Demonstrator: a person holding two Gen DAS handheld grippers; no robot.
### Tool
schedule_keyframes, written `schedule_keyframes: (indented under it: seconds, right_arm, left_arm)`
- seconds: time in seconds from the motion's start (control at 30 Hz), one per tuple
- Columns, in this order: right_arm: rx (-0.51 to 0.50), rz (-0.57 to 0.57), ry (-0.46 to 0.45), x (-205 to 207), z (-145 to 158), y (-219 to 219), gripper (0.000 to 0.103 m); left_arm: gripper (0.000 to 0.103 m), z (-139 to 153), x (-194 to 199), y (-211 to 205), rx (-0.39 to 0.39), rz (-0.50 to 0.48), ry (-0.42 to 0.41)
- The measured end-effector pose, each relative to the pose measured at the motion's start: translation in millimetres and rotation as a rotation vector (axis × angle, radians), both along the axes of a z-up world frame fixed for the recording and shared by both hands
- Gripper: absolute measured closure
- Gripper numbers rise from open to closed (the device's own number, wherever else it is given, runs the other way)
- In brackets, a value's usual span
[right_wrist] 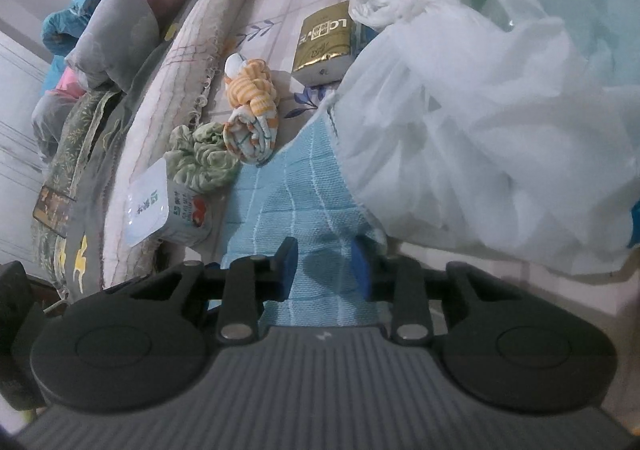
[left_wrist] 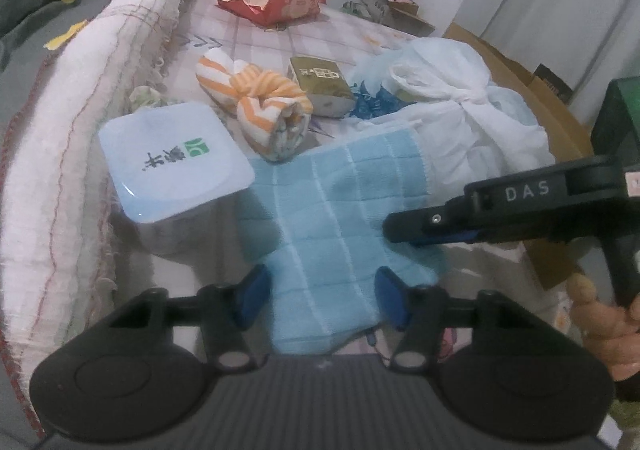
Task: Organize soft objects
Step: 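Move the right gripper back to the bed onto the blue towel, then close the right gripper on the blue towel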
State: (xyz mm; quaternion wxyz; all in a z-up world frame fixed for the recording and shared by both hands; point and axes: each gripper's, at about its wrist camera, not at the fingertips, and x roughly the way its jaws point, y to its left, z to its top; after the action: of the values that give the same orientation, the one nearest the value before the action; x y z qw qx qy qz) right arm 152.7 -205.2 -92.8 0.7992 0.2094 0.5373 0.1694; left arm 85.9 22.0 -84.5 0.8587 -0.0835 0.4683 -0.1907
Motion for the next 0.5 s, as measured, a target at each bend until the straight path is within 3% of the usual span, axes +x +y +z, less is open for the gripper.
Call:
schedule_keyframes:
  seconds: [0.3,0.5]
  right_arm:
    - [0.173,-0.015,0.114,8,-18,0,0.075]
    - [0.353,-0.026,0.223,9,-37,1,0.074]
  left_arm:
    - [0.041,-4,-4,-6,-0.111,-0.058,0.029]
    - [0.048,-3,-9,-8,-0.093,-0.056,0.012]
